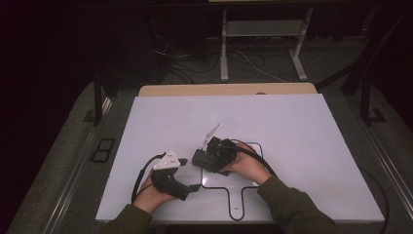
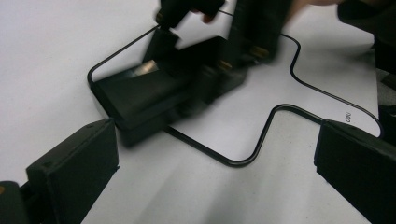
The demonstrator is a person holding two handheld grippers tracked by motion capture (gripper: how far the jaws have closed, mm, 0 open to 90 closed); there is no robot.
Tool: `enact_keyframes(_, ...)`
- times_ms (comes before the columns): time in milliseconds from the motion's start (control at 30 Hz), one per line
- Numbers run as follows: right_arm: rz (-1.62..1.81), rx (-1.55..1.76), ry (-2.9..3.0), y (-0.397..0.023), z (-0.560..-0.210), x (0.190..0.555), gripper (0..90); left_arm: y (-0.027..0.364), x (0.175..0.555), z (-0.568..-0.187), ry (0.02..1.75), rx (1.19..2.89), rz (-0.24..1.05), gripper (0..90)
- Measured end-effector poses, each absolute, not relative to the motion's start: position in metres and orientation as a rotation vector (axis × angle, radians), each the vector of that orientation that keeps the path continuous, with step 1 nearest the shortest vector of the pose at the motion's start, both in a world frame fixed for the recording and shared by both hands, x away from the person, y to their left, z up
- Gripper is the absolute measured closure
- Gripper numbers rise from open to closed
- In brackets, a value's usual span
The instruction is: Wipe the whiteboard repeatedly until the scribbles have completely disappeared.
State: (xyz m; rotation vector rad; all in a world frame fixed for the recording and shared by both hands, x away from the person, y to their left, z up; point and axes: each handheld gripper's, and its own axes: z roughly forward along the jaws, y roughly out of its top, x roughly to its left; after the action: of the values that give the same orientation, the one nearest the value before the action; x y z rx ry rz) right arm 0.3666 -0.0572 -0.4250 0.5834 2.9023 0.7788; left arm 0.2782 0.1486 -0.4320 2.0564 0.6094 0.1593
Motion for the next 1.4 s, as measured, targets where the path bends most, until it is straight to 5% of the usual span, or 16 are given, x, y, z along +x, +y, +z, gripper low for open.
enact_keyframes(133,0.756,0.683,2.860,-0.068,-0.425,0.390,38.7,0.149,0.279,-0.432,0.612,2.053,0.159,0.0)
enact_keyframes(400,0.772,0.506,2.912,-0.065,-0.425,0.344,38.7,0.148,0.279,-0.433,0.613,2.054,0.156,0.0)
enact_keyframes(667,0.773,0.690,2.851,-0.083,-0.426,0.380,38.7,0.149,0.279,-0.432,0.610,2.056,0.157,0.0)
enact_keyframes(933,0.777,0.518,2.917,-0.072,-0.425,0.341,38.7,0.148,0.279,-0.433,0.612,2.051,0.154,0.0)
enact_keyframes(1233,0.755,0.660,2.864,-0.072,-0.425,0.386,38.7,0.148,0.279,-0.432,0.608,2.055,0.157,0.0)
enact_keyframes(1400,0.755,0.596,2.877,-0.068,-0.425,0.363,38.7,0.148,0.279,-0.433,0.611,2.051,0.154,0.0)
